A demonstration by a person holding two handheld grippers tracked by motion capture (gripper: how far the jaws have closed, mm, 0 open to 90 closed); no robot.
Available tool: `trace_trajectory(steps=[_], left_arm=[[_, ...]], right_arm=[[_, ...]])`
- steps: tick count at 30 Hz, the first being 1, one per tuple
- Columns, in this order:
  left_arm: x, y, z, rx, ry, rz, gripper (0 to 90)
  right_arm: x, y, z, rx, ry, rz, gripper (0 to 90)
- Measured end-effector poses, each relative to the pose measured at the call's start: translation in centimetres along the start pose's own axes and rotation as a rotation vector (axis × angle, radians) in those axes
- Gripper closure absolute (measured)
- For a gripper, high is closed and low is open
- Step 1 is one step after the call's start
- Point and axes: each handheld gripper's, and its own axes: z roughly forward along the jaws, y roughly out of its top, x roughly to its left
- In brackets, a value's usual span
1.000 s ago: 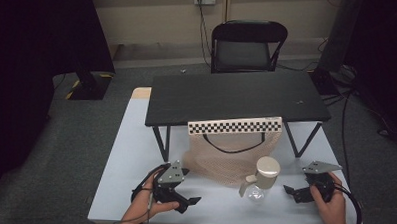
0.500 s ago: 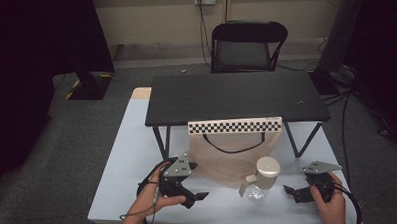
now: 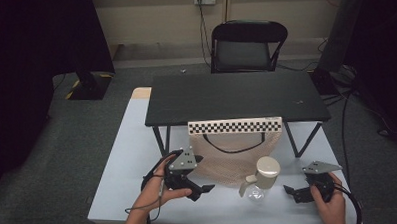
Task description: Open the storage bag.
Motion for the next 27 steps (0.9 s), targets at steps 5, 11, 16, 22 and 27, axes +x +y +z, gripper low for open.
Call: trace_trajectory(steps=[5, 11, 16, 22, 27], left_arm=[[0.0, 0.6, 0.0, -0.018, 0.010, 0.002, 8.4], [0.0, 1.8, 0.0, -0.056, 0.002, 0.006, 8.6], [-0.1, 2.3, 0.3, -0.090, -0.013, 0.043, 10.0], [0.1, 2.8, 0.7, -0.106, -0.010, 0.055, 10.3], [0.2, 3.3, 0.8, -0.163, -0.011, 0.069, 10.5]], right_arm=[[0.0, 0.0, 0.0, 0.000, 0.000, 0.000, 0.0], [0.0, 0.0, 0.0, 0.000, 0.000, 0.000, 0.0], [0.0, 0.0, 0.0, 0.000, 0.000, 0.000, 0.0], [0.0, 0.0, 0.0, 0.000, 0.000, 0.000, 0.0], [0.0, 0.0, 0.0, 0.000, 0.000, 0.000, 0.0]])
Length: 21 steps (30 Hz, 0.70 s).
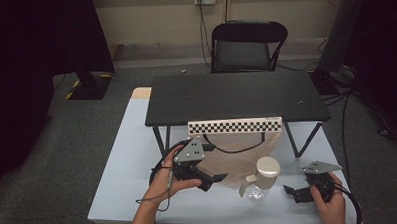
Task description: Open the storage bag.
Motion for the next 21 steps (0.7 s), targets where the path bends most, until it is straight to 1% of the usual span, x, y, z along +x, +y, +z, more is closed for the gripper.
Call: trace_trajectory(steps=[2, 4, 10, 14, 18, 21], left_arm=[[0.0, 0.0, 0.1, -0.005, -0.003, 0.004, 10.6], [0.2, 0.2, 0.4, 0.010, 0.004, 0.014, 10.5], [0.5, 0.6, 1.0, 0.000, 0.014, 0.028, 11.5], [0.7, 0.6, 1.6, 0.010, 0.021, 0.033, 11.8], [0.8, 0.7, 2.1, 0.012, 0.035, 0.053, 12.9], [0.8, 0.6, 2.6, 0.025, 0.030, 0.067, 14.1]], right_arm=[[0.0, 0.0, 0.0, 0.000, 0.000, 0.000, 0.0], [0.0, 0.0, 0.0, 0.000, 0.000, 0.000, 0.0], [0.0, 0.0, 0.0, 0.000, 0.000, 0.000, 0.0], [0.0, 0.0, 0.0, 0.000, 0.000, 0.000, 0.0], [0.0, 0.0, 0.0, 0.000, 0.000, 0.000, 0.0], [0.0, 0.0, 0.0, 0.000, 0.000, 0.000, 0.0]])
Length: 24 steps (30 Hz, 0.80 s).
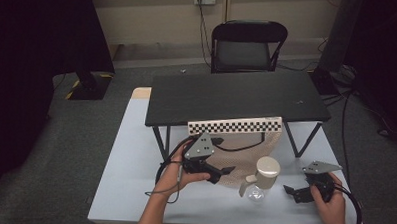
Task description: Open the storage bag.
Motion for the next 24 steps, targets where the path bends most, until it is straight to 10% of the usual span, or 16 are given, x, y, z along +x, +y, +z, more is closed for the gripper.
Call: trace_trajectory(steps=[11, 20, 24], left_arm=[[-0.2, -0.2, 1.8, 0.071, 0.067, 0.094, 16.2], [-0.4, -0.7, 3.0, 0.154, 0.071, 0.041, 7.2], [-0.4, -0.8, 2.6, 0.169, 0.084, 0.029, 23.2]], right_arm=[[0.0, 0.0, 0.0, 0.000, 0.000, 0.000, 0.0], [0.0, 0.0, 0.0, -0.001, -0.001, 0.000, 0.0], [0.0, 0.0, 0.0, -0.001, -0.001, 0.000, 0.0]])
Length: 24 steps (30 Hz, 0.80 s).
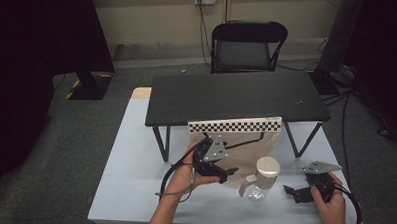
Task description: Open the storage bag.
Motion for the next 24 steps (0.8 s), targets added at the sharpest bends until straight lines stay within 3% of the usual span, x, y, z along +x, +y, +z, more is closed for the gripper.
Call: trace_trajectory(steps=[3, 7, 11, 13, 16, 19, 20, 21, 24], left_arm=[[0.0, -0.1, -0.4, 0.000, 0.018, -0.005, 37.3], [-0.4, -0.4, -1.1, 0.008, 0.032, 0.007, 44.3], [-0.5, -0.4, -1.3, 0.007, 0.050, -0.009, 51.3], [-0.6, -0.4, -1.4, 0.007, 0.058, -0.028, 53.2], [-0.6, -0.2, -1.6, 0.015, 0.075, -0.055, 64.5], [-0.6, -0.1, -1.7, 0.026, 0.092, -0.060, 70.7], [-0.6, 0.0, -1.9, 0.027, 0.104, -0.086, 76.0], [-0.6, 0.0, -1.9, 0.027, 0.104, -0.086, 81.8], [-0.6, 0.4, -2.5, 0.020, 0.081, -0.140, 88.4]], right_arm=[[0.0, 0.0, 0.0, 0.000, 0.000, 0.000, 0.0], [0.0, 0.0, 0.0, 0.000, 0.000, 0.000, 0.0], [0.0, 0.0, 0.0, 0.000, 0.000, 0.000, 0.0], [0.0, 0.0, 0.0, 0.000, 0.000, 0.000, 0.0], [0.0, 0.0, 0.0, 0.000, 0.000, 0.000, 0.0], [0.0, 0.0, 0.0, 0.000, 0.000, 0.000, 0.0], [0.0, 0.0, 0.0, 0.000, 0.000, 0.000, 0.0], [0.0, 0.0, 0.0, 0.000, 0.000, 0.000, 0.0], [0.0, 0.0, 0.0, 0.000, 0.001, 0.000, 0.0]])
